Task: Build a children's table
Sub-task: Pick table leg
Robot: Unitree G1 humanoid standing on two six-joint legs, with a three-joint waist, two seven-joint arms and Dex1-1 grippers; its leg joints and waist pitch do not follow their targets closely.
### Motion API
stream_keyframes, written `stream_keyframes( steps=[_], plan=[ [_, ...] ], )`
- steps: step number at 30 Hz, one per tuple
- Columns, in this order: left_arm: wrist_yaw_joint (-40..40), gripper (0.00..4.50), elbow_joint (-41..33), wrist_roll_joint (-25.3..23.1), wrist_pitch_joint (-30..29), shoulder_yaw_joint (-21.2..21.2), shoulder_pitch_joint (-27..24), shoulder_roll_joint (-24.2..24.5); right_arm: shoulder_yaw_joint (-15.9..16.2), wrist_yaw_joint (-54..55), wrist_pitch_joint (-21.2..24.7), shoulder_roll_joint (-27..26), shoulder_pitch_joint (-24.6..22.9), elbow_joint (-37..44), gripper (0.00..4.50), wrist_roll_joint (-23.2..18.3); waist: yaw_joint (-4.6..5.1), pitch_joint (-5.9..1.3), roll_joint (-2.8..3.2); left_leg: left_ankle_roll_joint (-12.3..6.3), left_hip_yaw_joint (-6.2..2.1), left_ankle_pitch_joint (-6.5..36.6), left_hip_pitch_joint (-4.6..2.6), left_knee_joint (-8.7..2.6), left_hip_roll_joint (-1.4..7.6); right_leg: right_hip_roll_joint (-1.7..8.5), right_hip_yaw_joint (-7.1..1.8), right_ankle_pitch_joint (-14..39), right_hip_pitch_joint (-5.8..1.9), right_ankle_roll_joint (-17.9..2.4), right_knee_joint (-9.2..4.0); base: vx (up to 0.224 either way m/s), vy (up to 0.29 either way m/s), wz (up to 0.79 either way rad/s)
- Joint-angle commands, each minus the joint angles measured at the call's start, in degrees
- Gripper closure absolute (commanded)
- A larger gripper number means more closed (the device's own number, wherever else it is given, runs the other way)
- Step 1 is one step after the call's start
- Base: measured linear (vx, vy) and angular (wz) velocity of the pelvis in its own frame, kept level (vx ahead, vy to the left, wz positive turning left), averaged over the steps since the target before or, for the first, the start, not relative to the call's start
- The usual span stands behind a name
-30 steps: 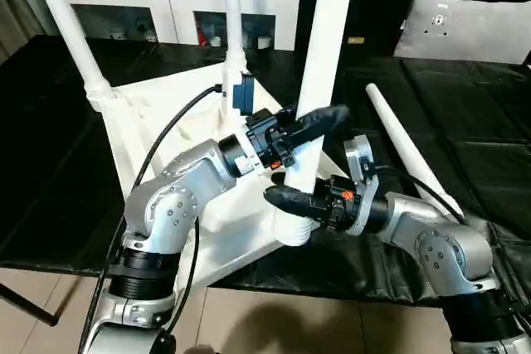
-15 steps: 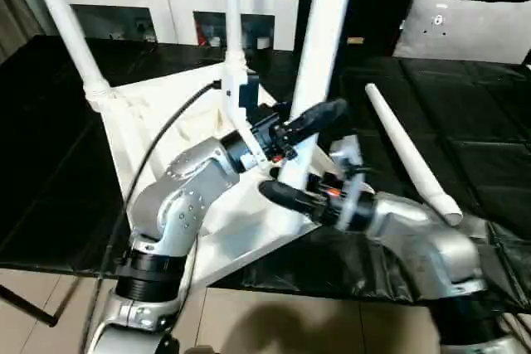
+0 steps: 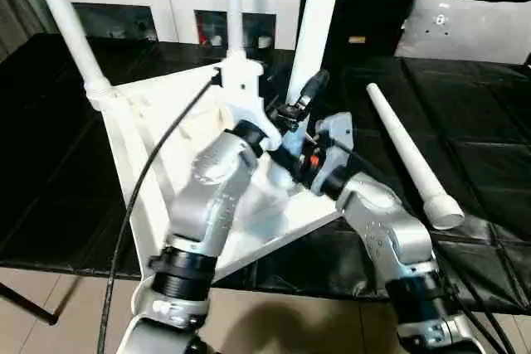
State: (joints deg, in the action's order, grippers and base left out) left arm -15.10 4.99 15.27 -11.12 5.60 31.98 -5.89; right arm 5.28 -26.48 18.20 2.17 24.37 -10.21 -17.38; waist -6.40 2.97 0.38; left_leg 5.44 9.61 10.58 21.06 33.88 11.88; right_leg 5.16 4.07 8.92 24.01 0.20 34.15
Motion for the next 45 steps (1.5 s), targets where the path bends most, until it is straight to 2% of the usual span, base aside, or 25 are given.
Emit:
stream_keyframes(
  steps=[1, 4, 6, 9, 10, 16, 17, 19, 22, 23, 25, 27, 30, 32, 33, 34, 38, 41, 43, 45],
  plan=[
    [0.95, 1.88, 0.83, -1.05, 0.64, -0.02, 0.71, 0.23, -0.62, 0.45, -1.29, -0.25, 0.64, 0.28, 2.55, 0.4, -0.01, -4.11, -0.54, -0.58, 0.24, 9.82, 0.17, -3.92, 0.42, 2.21, -2.02, 14.19, -3.68, -6.95, -3.8, 0.0, 0.0, 0.0],
    [1.28, 1.95, 1.19, -1.62, 0.8, 0.02, 0.66, 0.25, -0.6, 0.72, -1.73, -0.42, 0.62, -0.07, 2.55, 0.79, 0.05, -4.12, -0.47, -0.68, 0.22, 10.15, 0.1, -3.89, 0.47, 2.19, -2.04, 13.99, -3.59, -7.19, -3.78, 0.0, 0.0, 0.0],
    [1.59, 2.23, 1.56, -2.05, 0.98, -0.07, 0.65, 0.36, -0.76, 0.88, -2.01, -0.54, 0.64, -0.44, 2.55, 0.96, 0.06, -4.11, -0.43, -0.74, 0.2, 10.12, 0.14, -3.93, 0.53, 2.19, -2.02, 13.5, -3.59, -7.45, -3.73, 0.0, 0.0, 0.0],
    [1.43, 2.42, 2.16, -2.34, 1.51, -0.37, 0.75, 0.42, -0.66, 1.02, -2.3, -0.5, 0.83, -1.03, 2.55, 1.36, 0.07, -4.09, -0.43, -0.78, 0.25, 10.22, 0.1, -3.9, 0.45, 2.15, -2.04, 13.36, -3.59, -7.73, -3.73, 0.0, 0.0, 0.0],
    [1.41, 2.51, 2.22, -2.37, 1.58, -0.38, 0.76, 0.43, -0.63, 1.06, -2.34, -0.49, 0.86, -1.09, 2.55, 1.37, 0.05, -4.16, -0.6, -0.81, 0.24, 10.07, 0.1, -3.86, 0.43, 2.16, -2.03, 13.23, -3.65, -7.7, -3.71, 0.0, 0.0, 0.0],
    [1.81, 2.67, 2.72, -1.76, 1.12, -1.16, 0.69, 0.28, -1.07, 1.82, -0.59, -0.68, 1.21, -1.63, 2.55, 1.19, 0.02, -4.15, -0.5, -1.08, 0.27, 9.62, 0.07, -3.84, 0.49, 2.19, -2.07, 12.07, -3.64, -8.42, -3.52, 0.0, 0.0, 0.0],
    [1.9, 2.68, 2.87, -1.26, 0.88, -1.69, 0.71, 0.03, -1.42, 1.34, -0.14, -0.69, 1.24, -1.58, 2.2, 0.56, 0.06, -4.11, -0.43, -1.12, 0.25, 9.87, 0.07, -3.88, 0.48, 2.18, -2.05, 12.44, -3.65, -8.48, -3.56, 0.0, 0.0, 0.0],
    [2.17, 2.68, 3.29, -0.35, 0.52, -2.84, 0.92, -0.23, -2.08, -0.01, 0.09, -0.55, 1.25, -1.37, 1.85, -0.65, 0.07, -4.12, -0.36, -1.08, 0.26, 10.09, 0.01, -3.86, 0.47, 2.14, -2.06, 12.55, -3.62, -8.53, -3.59, 0.0, 0.0, 0.0],
    [2.29, 2.68, 3.98, 1.05, -0.19, -4.81, 1.59, 0.33, -3.01, -3.53, -1.22, 0.67, 1.11, -0.45, 1.77, -2.53, 0.0, -4.1, -0.53, -1.48, 0.26, 10.6, 0.04, -3.86, 0.48, 2.2, -2.02, 13.15, -3.69, -8.36, -3.68, 0.0, 0.0, 0.0],
    [2.21, 2.69, 4.05, 1.7, -0.56, -5.44, 1.74, 0.52, -3.9, -4.76, 0.25, 0.88, 0.97, 0.24, 1.53, -4.57, -0.05, -4.12, -0.56, -1.6, 0.28, 10.43, 0.04, -3.82, 0.45, 2.18, -2.01, 13.34, -3.68, -8.15, -3.7, 0.0, 0.0, 0.0],
    [2.02, 2.7, 4.03, 2.92, -1.25, -6.49, 1.92, 0.74, -5.07, -5.94, 1.37, 1.39, 0.85, 1.05, 1.44, -6.53, -0.12, -4.21, -0.54, -2.13, 0.25, 9.77, 0.04, -3.72, 0.45, 2.18, -2.02, 12.44, -3.77, -8.5, -3.53, 0.0, 0.0, 0.0],
    [1.05, 2.7, 3.79, 6.5, -3.39, -8.96, 2.28, 1.13, -8.37, -8.38, 3.52, 2.57, 0.58, 2.95, 1.32, -11.34, -0.2, -4.32, -0.5, -2.6, 0.28, 8.45, -0.01, -3.63, 0.47, 2.14, -1.98, 10.55, -3.8, -9.37, -3.3, 0.0, 0.0, 0.0],
    [-0.98, 2.7, 3.44, 9.13, -5.63, -10.01, 2.41, 1.88, -10.72, -8.2, 5.19, 3.91, 0.41, 4.14, 1.01, -13.17, -0.45, -4.27, -0.6, -2.84, 0.36, 7.98, -0.04, -3.57, 0.41, 2.14, -1.92, 11.43, -3.7, -9.6, -3.38, 0.0, 0.0, 0.0],
    [-2.9, 2.7, 3.03, 11.27, -7.97, -10.58, 2.35, 2.65, -12.44, -9.66, 10.24, 5.6, 0.3, 5.2, 0.97, -17.14, -0.47, -4.27, -0.59, -2.88, 0.36, 7.77, -0.03, -3.57, 0.33, 2.12, -1.88, 12.17, -3.74, -9.52, -3.42, 0.0, 0.0, 0.0],
    [-4.06, 2.7, 2.82, 13.05, -9.6, -11.19, 2.29, 2.95, -13.29, -10.44, 12.45, 6.63, 0.39, 5.14, 0.67, -18.84, -0.47, -4.23, -0.51, -2.88, 0.38, 7.91, -0.09, -3.55, 0.27, 2.07, -1.83, 12.78, -3.79, -9.67, -3.46, 0.0, 0.0, 0.0],
    [-6.24, 2.7, 2.14, 16.23, -12.55, -11.98, 1.99, 3.46, -13.74, -12.1, 14.21, 8.4, 0.22, 5.05, 0.67, -20.02, -0.54, -4.27, -0.49, -2.85, 0.38, 7.91, -0.06, -3.5, 0.28, 2.11, -1.81, 12.94, -3.78, -9.73, -3.46, 0.0, 0.0, 0.0],
    [-9.72, 2.7, 0.27, 20.95, -16.65, -12.54, 1.34, 4.31, -12.52, -16.15, 15.2, 11.3, -1.04, 6.17, 0.58, -20.01, -0.69, -4.33, -0.67, -2.48, 0.44, 7.35, 0.16, -3.37, 0.27, 2.2, -1.75, 12.65, -3.94, -10.02, -3.38, 0.0, 0.0, 0.0],
    [-14.07, 2.7, -3.23, 28.06, -22.55, -12.97, 0.68, 5.58, -11.41, -19.47, 17.97, 13.76, -2.33, 8.78, 0.58, -21.78, -0.71, -4.27, -0.77, -2.84, 0.46, 6.9, 0.15, -3.35, 0.32, 2.2, -1.77, 12.43, -3.93, -10.43, -3.26, 0.0, 0.0, 0.0],
    [-15.9, 2.7, -4.59, 30.75, -24.7, -13.18, 0.47, 6.08, -10.94, -20.82, 19.0, 14.69, -2.66, 9.8, 0.58, -22.67, -0.58, -4.23, -0.9, -2.95, 0.48, 7.1, 0.25, -3.37, 0.27, 2.16, -1.69, 13.36, -3.95, -10.54, -3.35, 0.0, 0.0, 0.0],
    [-17.28, 2.7, -5.69, 32.48, -25.95, -13.33, 0.2, 6.36, -10.6, -22.0, 19.76, 15.32, -2.84, 10.3, 0.58, -23.43, -0.57, -4.01, -0.89, -2.8, 0.53, 8.56, 0.11, -3.46, 0.22, 2.15, -1.64, 17.29, -3.76, -9.27, -3.93, 0.0, 0.0, 0.0]
  ],
)
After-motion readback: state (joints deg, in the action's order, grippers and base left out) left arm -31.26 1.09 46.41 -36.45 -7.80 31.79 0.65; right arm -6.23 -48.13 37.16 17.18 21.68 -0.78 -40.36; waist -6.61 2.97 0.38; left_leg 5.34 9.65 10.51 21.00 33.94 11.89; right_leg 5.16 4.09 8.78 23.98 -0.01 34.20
